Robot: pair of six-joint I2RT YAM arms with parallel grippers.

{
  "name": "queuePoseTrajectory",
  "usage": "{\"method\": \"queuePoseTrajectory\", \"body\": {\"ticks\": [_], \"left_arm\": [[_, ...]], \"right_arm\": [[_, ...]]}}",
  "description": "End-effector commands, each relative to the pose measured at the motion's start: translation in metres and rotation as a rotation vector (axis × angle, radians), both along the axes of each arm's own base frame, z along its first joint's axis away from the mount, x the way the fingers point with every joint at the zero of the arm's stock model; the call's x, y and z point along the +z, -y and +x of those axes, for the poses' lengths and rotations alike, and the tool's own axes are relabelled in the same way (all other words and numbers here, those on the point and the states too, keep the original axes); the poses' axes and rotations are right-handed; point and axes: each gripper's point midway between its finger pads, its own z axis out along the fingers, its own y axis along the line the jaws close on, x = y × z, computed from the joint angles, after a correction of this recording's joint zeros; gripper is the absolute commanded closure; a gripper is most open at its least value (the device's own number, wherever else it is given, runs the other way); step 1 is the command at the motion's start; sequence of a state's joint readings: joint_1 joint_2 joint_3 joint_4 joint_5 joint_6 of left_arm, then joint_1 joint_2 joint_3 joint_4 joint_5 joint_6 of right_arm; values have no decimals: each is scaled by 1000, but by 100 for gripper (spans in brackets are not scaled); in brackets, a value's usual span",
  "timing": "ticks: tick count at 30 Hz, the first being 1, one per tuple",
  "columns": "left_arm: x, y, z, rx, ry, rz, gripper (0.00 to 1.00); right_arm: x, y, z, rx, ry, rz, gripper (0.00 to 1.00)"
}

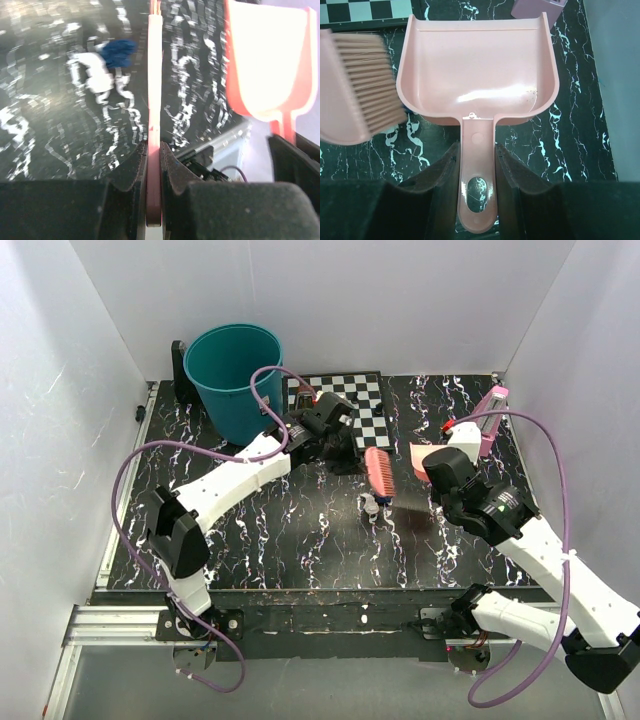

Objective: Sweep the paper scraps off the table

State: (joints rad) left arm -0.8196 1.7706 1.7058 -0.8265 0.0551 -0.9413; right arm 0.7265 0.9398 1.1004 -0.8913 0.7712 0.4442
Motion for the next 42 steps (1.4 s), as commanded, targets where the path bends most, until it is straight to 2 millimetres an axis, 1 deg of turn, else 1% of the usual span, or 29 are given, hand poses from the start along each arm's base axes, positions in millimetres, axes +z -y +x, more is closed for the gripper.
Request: {"method": "queuePoseTrajectory", "body": {"ticks": [1, 4, 5, 6, 8, 9, 11, 13, 15, 18, 19, 22, 23, 25, 27, 28, 30, 33, 36, 38, 41, 42], "left_arm": [[36, 65, -2, -338, 139, -235, 100], [16, 90, 4, -425, 93, -243, 100], [8, 94, 6, -437, 75, -237, 100], [-5, 100, 8, -448, 51, -228, 100], [-22, 102, 12, -445, 12, -207, 100], [-33, 100, 14, -434, -18, -183, 100], [-51, 91, 14, -426, -57, -117, 100], [-73, 74, 13, -417, -95, -15, 100], [-89, 53, 8, -424, -129, 84, 100], [-103, 16, 2, -414, -163, 212, 100], [-103, 0, 4, -393, -163, 249, 100], [-91, -39, 6, -339, -129, 341, 100], [-84, -50, 7, -329, -114, 359, 100], [-76, -69, 9, -309, -106, 389, 100], [-69, -81, 12, -292, -88, 417, 100], [-66, -83, 15, -290, -76, 418, 100], [-55, -81, 18, -307, -56, 381, 100], [-24, -67, 14, -350, -1, 283, 100], [10, -66, 17, -348, 72, 239, 100], [26, -76, 22, -326, 103, 253, 100], [45, -95, 38, -255, 173, 310, 100], [49, -101, 43, -237, 194, 334, 100]], "right_arm": [[7, 4, 0, -15, 36, 17, 99], [11, 4, -2, 2, 62, 36, 99], [12, 5, -2, 4, 68, 39, 99], [12, 6, -3, 5, 71, 41, 99], [12, 8, -4, 2, 75, 40, 99], [12, 8, -4, 1, 71, 38, 99], [11, 7, -4, 0, 66, 37, 99], [9, 7, -4, -1, 63, 38, 99], [9, 6, -3, 2, 70, 44, 99], [8, 2, -1, 16, 71, 45, 99], [8, 1, -1, 24, 68, 44, 99], [0, -4, -1, 66, 28, 18, 99], [-2, -6, -1, 73, 19, 19, 99], [-11, -12, -2, 109, -9, 19, 99], [-18, -20, -3, 154, -36, 20, 99], [-23, -25, -4, 188, -55, 23, 99], [-28, -34, -5, 247, -78, 8, 99], [-41, -41, -11, 297, -129, -52, 99], [-56, -52, -20, 364, -189, -66, 99], [-65, -62, -27, 414, -219, -56, 99], [-76, -68, -33, 419, -247, -53, 99], [-80, -70, -35, 422, -255, -53, 99]]}}
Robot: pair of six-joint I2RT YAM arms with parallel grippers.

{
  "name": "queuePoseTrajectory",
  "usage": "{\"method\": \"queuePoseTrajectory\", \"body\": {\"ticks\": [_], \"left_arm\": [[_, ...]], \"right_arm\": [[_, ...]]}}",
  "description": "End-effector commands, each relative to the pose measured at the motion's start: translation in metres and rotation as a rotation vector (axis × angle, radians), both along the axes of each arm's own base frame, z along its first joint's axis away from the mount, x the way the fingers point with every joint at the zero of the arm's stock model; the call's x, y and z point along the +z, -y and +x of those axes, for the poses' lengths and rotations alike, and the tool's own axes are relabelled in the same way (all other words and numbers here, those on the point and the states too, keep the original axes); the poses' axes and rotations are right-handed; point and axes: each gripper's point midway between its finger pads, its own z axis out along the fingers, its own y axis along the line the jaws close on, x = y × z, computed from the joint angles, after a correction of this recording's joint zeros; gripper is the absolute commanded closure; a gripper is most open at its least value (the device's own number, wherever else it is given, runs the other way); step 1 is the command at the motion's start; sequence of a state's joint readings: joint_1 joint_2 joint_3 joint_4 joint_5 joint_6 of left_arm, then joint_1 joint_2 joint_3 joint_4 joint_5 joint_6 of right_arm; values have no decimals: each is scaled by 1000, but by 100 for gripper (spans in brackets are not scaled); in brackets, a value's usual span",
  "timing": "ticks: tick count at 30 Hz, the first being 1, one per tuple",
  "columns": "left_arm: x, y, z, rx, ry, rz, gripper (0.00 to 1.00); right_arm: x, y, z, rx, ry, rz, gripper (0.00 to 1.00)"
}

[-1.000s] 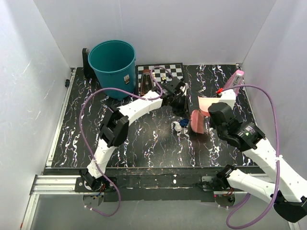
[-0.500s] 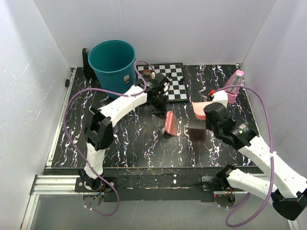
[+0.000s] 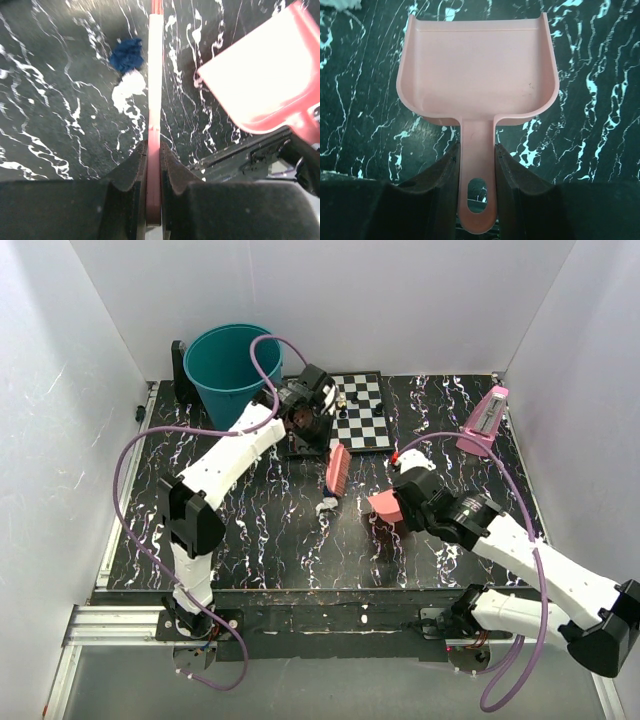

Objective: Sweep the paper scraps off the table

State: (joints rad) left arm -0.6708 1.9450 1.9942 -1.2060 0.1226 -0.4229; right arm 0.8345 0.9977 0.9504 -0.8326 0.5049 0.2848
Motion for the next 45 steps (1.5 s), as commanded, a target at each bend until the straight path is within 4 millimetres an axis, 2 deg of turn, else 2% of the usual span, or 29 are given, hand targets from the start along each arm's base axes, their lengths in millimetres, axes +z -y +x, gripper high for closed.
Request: {"method": "queuePoseTrajectory", "body": {"ticks": [1, 3, 8, 12, 16, 19, 24, 27, 35, 40, 45], "left_arm": [[73, -37, 20, 64, 231, 17, 100], [77, -46, 28, 86, 270, 74, 100], [66, -78, 44, 95, 322, 281, 100], [46, -84, 51, 31, 311, 375, 100], [21, -76, 61, -52, 277, 422, 100], [10, -65, 66, -90, 251, 408, 100], [8, -37, 64, -164, 222, 279, 100], [5, -27, 59, -202, 205, 231, 100], [-7, -22, 47, -250, 158, 255, 100], [-11, -16, 39, -285, 133, 240, 100], [-19, -3, 16, -356, 66, 200, 100]], "right_arm": [[-8, -18, -7, 42, -20, 33, 99], [-13, -27, -13, 75, -29, 53, 99], [-24, -60, -28, 207, 2, 142, 99], [-28, -81, -34, 285, 36, 199, 99], [-36, -86, -34, 292, 50, 187, 99], [-42, -86, -31, 274, 59, 169, 99], [-54, -82, -26, 233, 66, 136, 99], [-59, -85, -26, 234, 60, 142, 99], [-69, -98, -28, 253, 61, 211, 99], [-78, -96, -26, 239, 59, 186, 99], [-78, -97, -23, 234, 78, 186, 99]]}}
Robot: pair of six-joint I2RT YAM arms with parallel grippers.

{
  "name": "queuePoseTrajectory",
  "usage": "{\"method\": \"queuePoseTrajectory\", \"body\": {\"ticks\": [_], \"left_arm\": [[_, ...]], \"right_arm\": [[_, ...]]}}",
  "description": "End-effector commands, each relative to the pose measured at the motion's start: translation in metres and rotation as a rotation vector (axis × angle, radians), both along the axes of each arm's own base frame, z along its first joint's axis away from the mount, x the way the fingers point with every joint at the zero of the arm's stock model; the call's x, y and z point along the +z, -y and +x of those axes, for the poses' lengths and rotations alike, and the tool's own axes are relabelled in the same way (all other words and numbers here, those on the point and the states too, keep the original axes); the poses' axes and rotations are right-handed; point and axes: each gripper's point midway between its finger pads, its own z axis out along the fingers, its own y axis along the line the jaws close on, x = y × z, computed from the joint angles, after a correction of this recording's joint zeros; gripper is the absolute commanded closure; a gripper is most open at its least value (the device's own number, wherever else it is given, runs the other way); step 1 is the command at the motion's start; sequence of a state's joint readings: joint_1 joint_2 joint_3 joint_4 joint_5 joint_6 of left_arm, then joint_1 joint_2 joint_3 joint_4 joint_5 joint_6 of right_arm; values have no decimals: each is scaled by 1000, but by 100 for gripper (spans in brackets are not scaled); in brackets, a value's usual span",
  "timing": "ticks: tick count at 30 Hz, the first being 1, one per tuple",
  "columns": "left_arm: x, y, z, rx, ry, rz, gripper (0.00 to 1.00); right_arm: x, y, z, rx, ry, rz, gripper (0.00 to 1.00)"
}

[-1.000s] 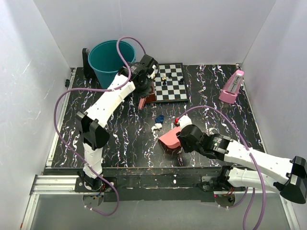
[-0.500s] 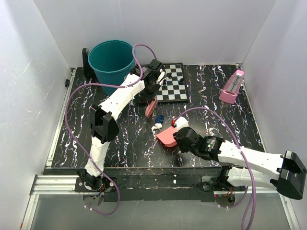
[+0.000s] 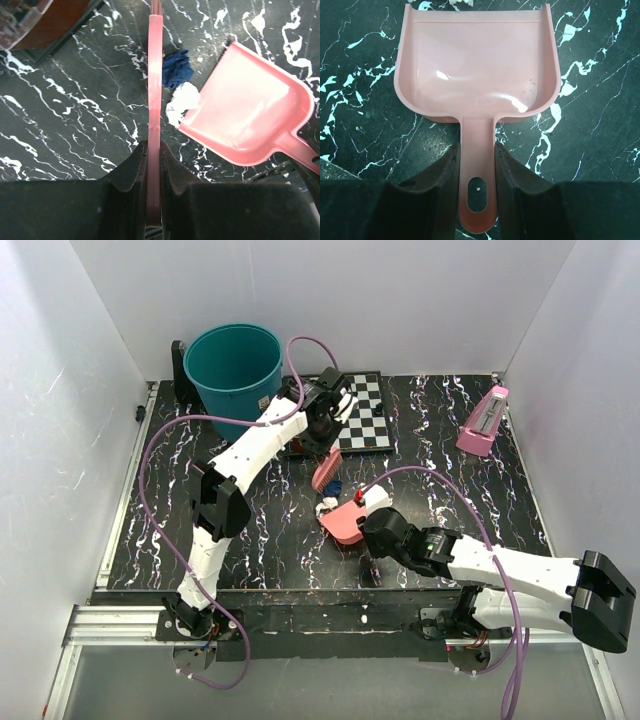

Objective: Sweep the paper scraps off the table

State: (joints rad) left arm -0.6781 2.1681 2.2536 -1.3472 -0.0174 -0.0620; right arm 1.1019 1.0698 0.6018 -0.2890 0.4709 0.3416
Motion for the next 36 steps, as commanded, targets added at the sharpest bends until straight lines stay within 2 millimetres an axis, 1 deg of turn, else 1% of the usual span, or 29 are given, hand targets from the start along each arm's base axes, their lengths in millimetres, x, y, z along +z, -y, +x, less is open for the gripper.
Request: {"method": "queuePoseTrajectory", "body": {"ticks": [1, 7, 10, 13, 18, 23, 26, 29, 31, 32, 36], "left_arm": [[11, 14, -28, -79, -67, -67, 100], [14, 29, -55, -123, -120, -123, 100], [16, 32, -61, -115, -129, -134, 100], [26, 32, -66, -100, -126, -156, 100], [58, 31, -68, -74, -67, -211, 100], [79, 20, -59, 6, 19, -209, 100], [88, 14, -53, 62, 58, -208, 100], [99, -3, -44, 136, 118, -185, 100], [103, -15, -38, 182, 147, -170, 100], [107, -22, -37, 206, 163, -173, 100], [108, -43, -28, 289, 193, -168, 100]], "right_arm": [[4, -6, 7, -20, 41, 36, 99], [-3, -7, 6, -32, 29, 37, 99], [-6, -7, 6, -35, 21, 32, 99], [-8, -7, 7, -40, 21, 28, 99], [-6, -6, 9, -49, 34, 32, 99], [2, -10, 12, -34, 80, 76, 99], [9, -9, 19, -46, 135, 96, 99], [15, -6, 25, -65, 179, 103, 99], [15, -5, 25, -60, 195, 113, 99], [18, -8, 27, -58, 206, 134, 99], [17, -8, 27, -52, 220, 142, 99]]}}
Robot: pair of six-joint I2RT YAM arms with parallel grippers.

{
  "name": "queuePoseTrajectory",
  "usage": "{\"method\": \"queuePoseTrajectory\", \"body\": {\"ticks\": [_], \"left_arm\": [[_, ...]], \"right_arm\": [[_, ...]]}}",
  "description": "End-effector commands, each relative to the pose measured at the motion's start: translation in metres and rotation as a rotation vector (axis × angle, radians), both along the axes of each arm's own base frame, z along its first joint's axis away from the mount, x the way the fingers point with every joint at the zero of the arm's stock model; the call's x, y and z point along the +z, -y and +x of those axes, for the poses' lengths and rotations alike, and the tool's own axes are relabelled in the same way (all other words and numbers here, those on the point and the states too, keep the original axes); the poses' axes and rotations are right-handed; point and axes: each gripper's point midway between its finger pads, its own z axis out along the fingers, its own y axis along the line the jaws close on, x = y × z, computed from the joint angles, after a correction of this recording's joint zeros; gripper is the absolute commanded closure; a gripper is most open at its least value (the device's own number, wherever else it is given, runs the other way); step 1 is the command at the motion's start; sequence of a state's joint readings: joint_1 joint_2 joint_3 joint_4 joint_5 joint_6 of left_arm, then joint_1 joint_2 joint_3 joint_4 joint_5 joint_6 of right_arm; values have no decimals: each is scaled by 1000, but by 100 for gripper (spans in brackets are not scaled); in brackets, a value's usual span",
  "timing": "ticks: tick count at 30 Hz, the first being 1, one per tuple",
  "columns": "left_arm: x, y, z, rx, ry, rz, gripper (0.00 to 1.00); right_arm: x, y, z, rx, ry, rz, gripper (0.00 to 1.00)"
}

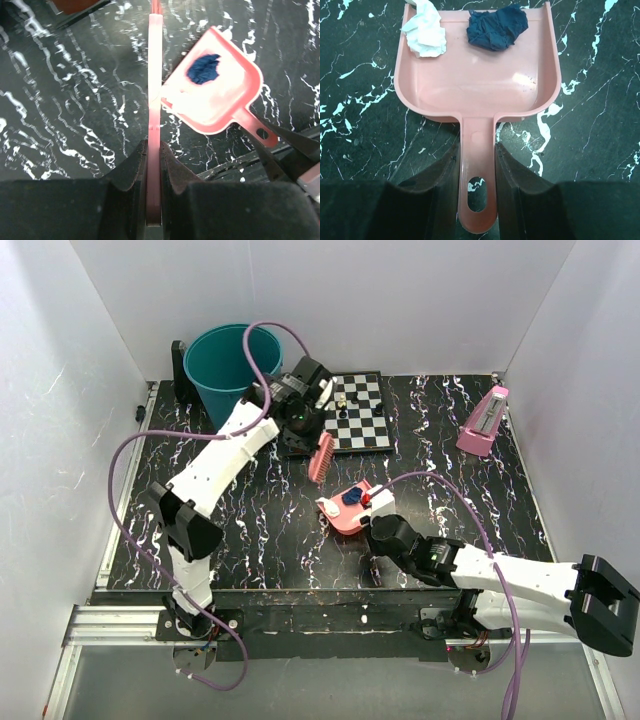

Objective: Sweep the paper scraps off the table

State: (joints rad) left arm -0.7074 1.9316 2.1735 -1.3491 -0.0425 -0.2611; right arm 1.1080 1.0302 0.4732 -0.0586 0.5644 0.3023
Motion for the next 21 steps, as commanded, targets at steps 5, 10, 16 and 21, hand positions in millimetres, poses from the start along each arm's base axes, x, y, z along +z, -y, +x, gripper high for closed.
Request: {"method": "queuePoseTrajectory", "body": {"ticks": [5, 10, 16, 21], "left_arm": [[64, -76, 15, 307, 238, -21, 100], [84, -129, 4, 499, 388, -42, 100], [78, -203, -35, 739, 500, 28, 100], [77, -250, -74, 848, 562, 48, 100]], "right_arm": [[31, -12, 13, 2, 113, 72, 99], [60, -27, 20, 41, 149, 73, 99], [104, -57, 34, 86, 188, 59, 99], [150, -88, 47, 136, 248, 88, 99]]}}
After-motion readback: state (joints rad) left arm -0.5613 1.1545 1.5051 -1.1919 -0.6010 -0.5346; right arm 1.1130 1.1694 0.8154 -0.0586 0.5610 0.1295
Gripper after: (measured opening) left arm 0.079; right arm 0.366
